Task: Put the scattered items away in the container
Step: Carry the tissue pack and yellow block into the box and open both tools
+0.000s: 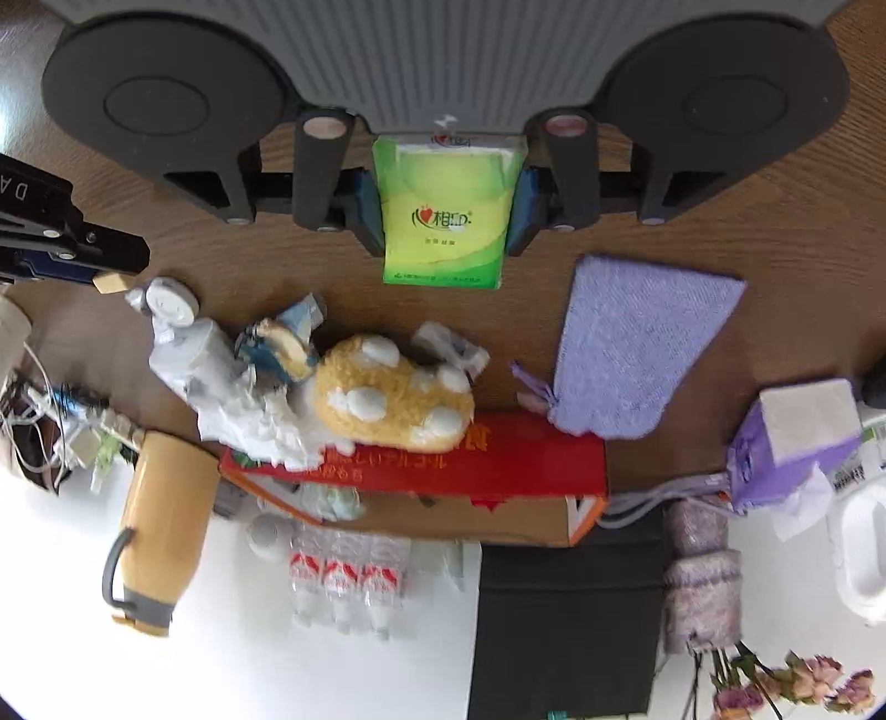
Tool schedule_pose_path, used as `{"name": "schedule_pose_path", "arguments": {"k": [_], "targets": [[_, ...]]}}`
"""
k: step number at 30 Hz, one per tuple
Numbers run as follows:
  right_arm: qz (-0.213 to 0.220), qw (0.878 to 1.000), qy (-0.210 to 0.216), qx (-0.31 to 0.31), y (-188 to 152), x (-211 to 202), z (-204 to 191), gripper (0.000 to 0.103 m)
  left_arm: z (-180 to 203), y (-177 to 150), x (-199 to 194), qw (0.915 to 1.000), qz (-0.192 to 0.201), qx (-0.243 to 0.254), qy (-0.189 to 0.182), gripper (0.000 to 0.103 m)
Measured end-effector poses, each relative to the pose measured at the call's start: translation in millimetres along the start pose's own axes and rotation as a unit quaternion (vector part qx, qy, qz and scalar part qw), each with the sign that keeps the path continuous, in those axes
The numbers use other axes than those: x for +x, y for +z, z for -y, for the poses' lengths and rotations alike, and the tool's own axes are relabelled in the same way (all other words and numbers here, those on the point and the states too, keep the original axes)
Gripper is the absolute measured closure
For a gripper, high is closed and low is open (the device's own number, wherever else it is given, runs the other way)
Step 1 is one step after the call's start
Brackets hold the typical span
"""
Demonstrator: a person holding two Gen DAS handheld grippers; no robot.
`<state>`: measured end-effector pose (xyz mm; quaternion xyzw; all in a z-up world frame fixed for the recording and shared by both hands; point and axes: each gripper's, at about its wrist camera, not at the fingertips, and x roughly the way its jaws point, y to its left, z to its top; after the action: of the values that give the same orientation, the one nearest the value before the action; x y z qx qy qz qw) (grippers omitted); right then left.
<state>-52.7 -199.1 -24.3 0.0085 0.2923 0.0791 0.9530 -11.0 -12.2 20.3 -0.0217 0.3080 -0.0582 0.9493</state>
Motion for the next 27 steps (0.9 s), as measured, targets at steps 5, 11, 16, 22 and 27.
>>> {"name": "schedule_pose_path", "arguments": {"k": [5, 11, 16, 22, 27], "targets": [[0.053, 0.998, -0.002, -0.019, 40.3, -5.0, 3.1, 0.074, -4.7, 43.6, -17.5, 0.9967, 0.079, -0.013, 0.007, 0.058], [0.131, 0.991, 0.006, -0.032, 151.7, 10.1, 24.0, 0.074, -13.0, 165.8, -7.2, 0.9859, 0.165, 0.026, 0.000, 0.057], [0.080, 0.993, 0.089, -0.016, 264.4, 77.9, 36.6, 0.074, -33.8, 273.2, 75.0, 0.9942, 0.107, -0.009, 0.004, 0.057], [-0.116, 0.989, 0.088, 0.008, 316.2, 226.5, 43.3, 0.074, -58.6, 290.2, 204.6, 0.9977, -0.041, -0.040, 0.035, 0.057], [-0.248, 0.967, 0.052, -0.005, 299.2, 326.3, 34.4, 0.074, -66.3, 272.6, 274.1, 0.9910, -0.108, -0.021, 0.077, 0.057]]}}
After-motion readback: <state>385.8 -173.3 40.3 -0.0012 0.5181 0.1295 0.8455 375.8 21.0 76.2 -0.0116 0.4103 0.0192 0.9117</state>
